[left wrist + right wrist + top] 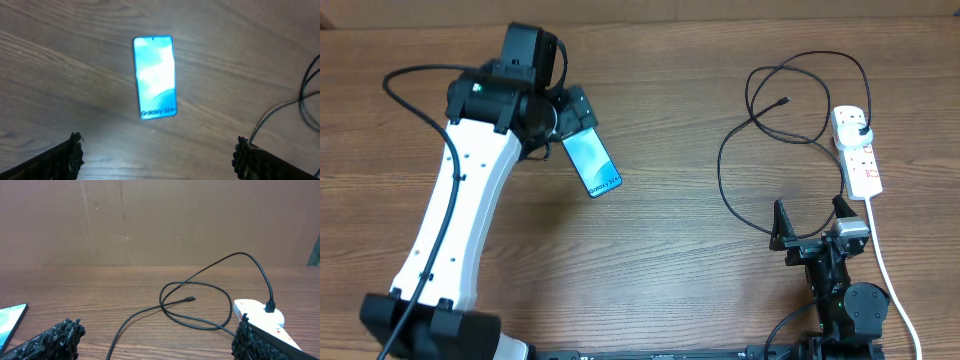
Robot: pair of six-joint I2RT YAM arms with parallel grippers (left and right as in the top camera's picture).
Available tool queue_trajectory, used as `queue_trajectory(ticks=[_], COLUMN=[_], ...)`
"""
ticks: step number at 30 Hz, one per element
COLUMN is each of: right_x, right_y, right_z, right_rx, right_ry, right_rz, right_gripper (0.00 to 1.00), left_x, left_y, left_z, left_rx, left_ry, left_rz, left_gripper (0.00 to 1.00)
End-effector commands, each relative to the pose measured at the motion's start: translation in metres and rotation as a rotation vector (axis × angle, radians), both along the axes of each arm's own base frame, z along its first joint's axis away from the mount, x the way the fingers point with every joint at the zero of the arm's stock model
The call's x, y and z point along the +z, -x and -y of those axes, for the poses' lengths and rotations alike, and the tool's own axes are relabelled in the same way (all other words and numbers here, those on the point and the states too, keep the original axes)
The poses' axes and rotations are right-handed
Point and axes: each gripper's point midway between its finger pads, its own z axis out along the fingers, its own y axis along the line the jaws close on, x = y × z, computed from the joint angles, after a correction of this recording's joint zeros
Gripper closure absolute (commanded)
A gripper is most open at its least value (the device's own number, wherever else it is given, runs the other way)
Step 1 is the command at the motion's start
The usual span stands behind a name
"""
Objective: Plug charger to phone and switch on socket
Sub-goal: 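Lower the left gripper onto the phone's top edge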
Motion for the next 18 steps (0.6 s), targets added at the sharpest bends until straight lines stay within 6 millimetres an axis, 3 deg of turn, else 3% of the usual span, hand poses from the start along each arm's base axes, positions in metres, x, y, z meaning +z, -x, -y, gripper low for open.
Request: queue_trajectory(ticks=[1,9,12,18], right_x=[-0.002,-0.002,-0.002,-0.002], right_y=[0.0,0.0,0.0,0.0], right_z=[-0.001,-0.001,-0.001,-0.001], right_rx=[0.006,0.005,0.005,0.006], right_ry=[0.005,0.005,0.005,0.005], right_rz=[0.004,0.004,0.004,0.004], right_gripper=[0.0,0.0,0.0,0.0], left_x=[-0.018,-0.087,-0.107,-0.132], left_y=[-0.014,-0.034,-0.041,-0.048], left_z=[0.001,0.018,0.028,0.028], left_rx=[0.041,0.068,0.028,0.021], left_ry=[-0.015,0.028,0.056,0.041], left_rz=[-0.045,-0.199,-0.227,-0.253], left_gripper=[0.0,0.0,0.0,0.0])
